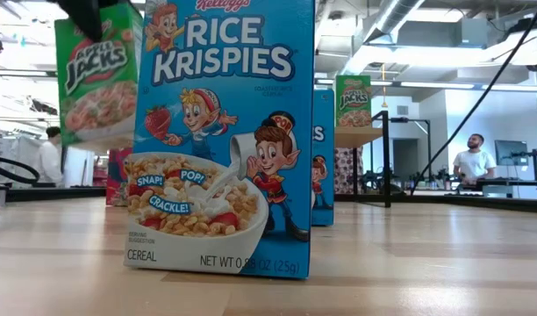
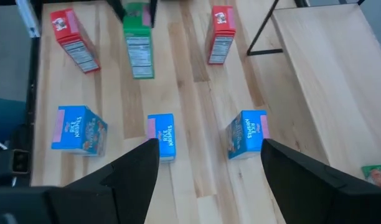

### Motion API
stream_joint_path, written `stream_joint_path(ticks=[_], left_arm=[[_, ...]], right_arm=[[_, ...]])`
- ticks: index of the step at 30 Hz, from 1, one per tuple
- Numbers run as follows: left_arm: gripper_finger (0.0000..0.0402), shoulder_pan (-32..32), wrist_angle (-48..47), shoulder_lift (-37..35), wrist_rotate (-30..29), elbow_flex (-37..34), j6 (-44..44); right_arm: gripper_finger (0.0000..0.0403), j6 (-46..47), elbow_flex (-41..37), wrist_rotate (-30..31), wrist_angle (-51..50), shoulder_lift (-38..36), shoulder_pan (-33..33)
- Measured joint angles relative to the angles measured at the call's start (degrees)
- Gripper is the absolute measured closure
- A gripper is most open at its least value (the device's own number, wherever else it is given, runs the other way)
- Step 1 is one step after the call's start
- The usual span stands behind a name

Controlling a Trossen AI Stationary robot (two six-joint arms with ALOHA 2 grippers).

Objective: Stack cereal on shelf
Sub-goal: Put the green cereal box on the shelf aligned with the other green cereal box

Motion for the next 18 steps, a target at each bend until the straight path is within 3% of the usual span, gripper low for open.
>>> stream_joint_path(ticks=[8,18], left_arm=[[0.0216,0.0,-1.85,0.0,0.02,3.28,0.76],[0.0216,0.12,-2.61,0.0,0.04,6.92,3.46]], right_arm=[[0.0097,6.85,-0.03,5.43,-2.13,1.09,4.81],[0.0097,10.64,-0.14,6.87,-2.7,6.04,8.09]])
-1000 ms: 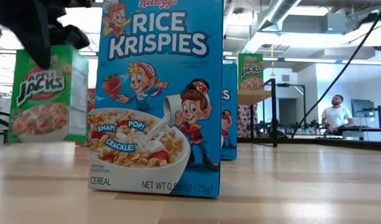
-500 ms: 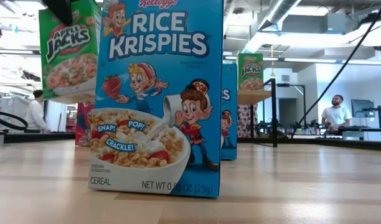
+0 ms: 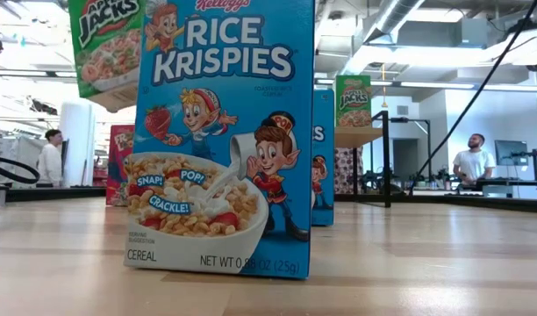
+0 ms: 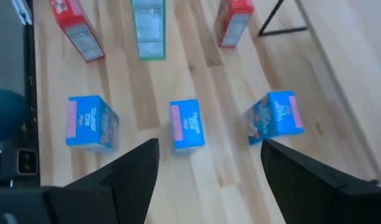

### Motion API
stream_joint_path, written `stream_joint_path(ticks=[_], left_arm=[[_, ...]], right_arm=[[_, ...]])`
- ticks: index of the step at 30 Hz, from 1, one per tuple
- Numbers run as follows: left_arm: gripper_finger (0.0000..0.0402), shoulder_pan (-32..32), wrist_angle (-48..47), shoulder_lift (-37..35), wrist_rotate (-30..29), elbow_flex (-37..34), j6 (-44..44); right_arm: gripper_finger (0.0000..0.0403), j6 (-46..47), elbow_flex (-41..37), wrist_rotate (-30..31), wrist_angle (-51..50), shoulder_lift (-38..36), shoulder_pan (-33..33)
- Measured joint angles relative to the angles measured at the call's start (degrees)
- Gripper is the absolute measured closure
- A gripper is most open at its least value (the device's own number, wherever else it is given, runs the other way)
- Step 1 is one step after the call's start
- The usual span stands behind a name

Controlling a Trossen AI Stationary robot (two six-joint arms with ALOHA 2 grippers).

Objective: Stack cereal on shelf
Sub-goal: Put the green cereal box on the shelf aligned with the other green cereal box

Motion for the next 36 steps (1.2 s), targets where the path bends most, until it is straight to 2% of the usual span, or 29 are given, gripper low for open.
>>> stream_joint_path(ticks=[5,13,22,30,36], left_arm=[[0.0216,0.81,-0.09,0.0,-0.01,1.98,1.46],[0.0216,2.84,-0.11,0.0,-2.17,4.59,4.55],[0.0216,6.21,0.03,0.0,-3.36,4.91,5.39],[0.0216,9.83,2.73,0.0,-3.97,4.91,8.87],[0.0216,11.63,5.49,0.0,-3.93,4.89,10.2]], right_arm=[[0.0097,-1.07,0.0,0.76,1.69,2.72,-0.39],[0.0097,-7.63,0.06,1.65,7.04,4.74,-3.48],[0.0097,-10.31,0.11,1.1,7.86,4.52,-7.12],[0.0097,-17.08,0.11,-2.02,8.01,4.48,-10.6],[0.0097,-19.12,0.11,-7.59,8.63,4.48,-12.9]])
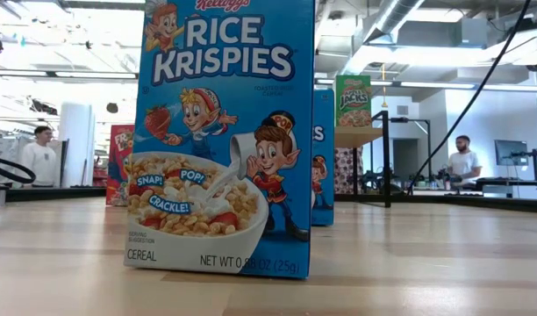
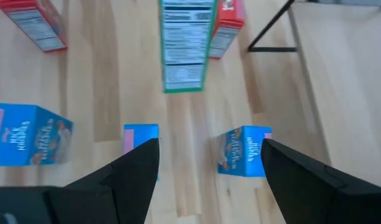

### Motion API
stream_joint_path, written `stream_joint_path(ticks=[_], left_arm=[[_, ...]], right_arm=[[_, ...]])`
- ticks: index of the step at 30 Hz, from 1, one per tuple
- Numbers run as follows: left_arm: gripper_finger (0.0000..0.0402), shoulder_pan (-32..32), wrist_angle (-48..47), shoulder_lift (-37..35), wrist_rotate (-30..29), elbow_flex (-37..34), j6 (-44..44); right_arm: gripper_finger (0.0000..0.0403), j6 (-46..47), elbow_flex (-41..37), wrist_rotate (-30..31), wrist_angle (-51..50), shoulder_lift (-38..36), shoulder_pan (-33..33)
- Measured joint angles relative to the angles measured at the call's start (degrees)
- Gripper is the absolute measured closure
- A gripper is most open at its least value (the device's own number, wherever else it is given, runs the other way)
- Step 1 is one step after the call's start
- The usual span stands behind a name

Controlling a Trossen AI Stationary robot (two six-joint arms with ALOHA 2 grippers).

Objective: Stack cereal on shelf
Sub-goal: Put the green cereal box on the shelf aligned with the other green cereal box

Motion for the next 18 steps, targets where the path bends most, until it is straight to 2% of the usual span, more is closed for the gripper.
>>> stream_joint_path(ticks=[4,10,18], left_arm=[[0.0216,1.05,1.04,0.0,0.0,0.0,0.12],[0.0216,1.9,1.55,0.0,0.02,-0.02,0.44],[0.0216,2.01,7.98,0.0,0.04,-0.04,3.8]], right_arm=[[0.0097,-0.04,0.0,-3.36,2.27,0.0,-1.56],[0.0097,-3.22,0.0,-3.56,6.73,0.0,-2.47],[0.0097,-7.66,0.0,-3.69,11.69,0.0,-2.51]])
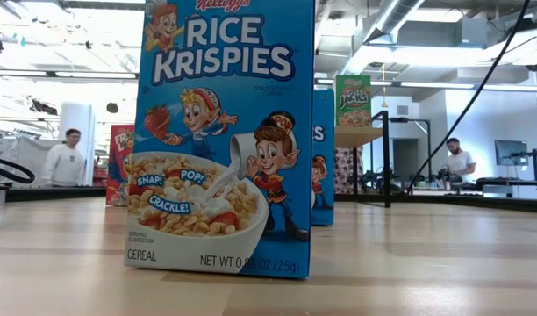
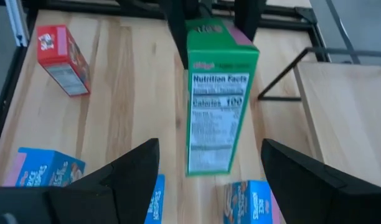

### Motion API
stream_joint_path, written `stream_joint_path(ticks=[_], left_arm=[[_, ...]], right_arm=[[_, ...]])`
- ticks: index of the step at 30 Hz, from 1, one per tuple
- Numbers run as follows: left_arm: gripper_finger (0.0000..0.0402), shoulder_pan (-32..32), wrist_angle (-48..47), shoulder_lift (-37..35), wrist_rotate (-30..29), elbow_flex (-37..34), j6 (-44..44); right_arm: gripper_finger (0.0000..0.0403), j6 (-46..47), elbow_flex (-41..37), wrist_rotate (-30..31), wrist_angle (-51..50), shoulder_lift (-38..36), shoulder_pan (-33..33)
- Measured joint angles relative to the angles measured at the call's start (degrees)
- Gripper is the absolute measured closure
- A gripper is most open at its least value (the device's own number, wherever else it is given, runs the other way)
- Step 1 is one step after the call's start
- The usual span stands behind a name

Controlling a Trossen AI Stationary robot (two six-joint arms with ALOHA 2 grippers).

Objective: Stack cereal on shelf
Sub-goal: Put the green cereal box on the shelf aligned with the other green cereal box

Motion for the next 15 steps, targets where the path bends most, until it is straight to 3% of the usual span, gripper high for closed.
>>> stream_joint_path(ticks=[15], left_arm=[[0.0216,0.0,6.45,0.02,0.0,0.0,3.98]], right_arm=[[0.0097,-2.43,0.0,-0.71,3.86,0.0,-0.66]])
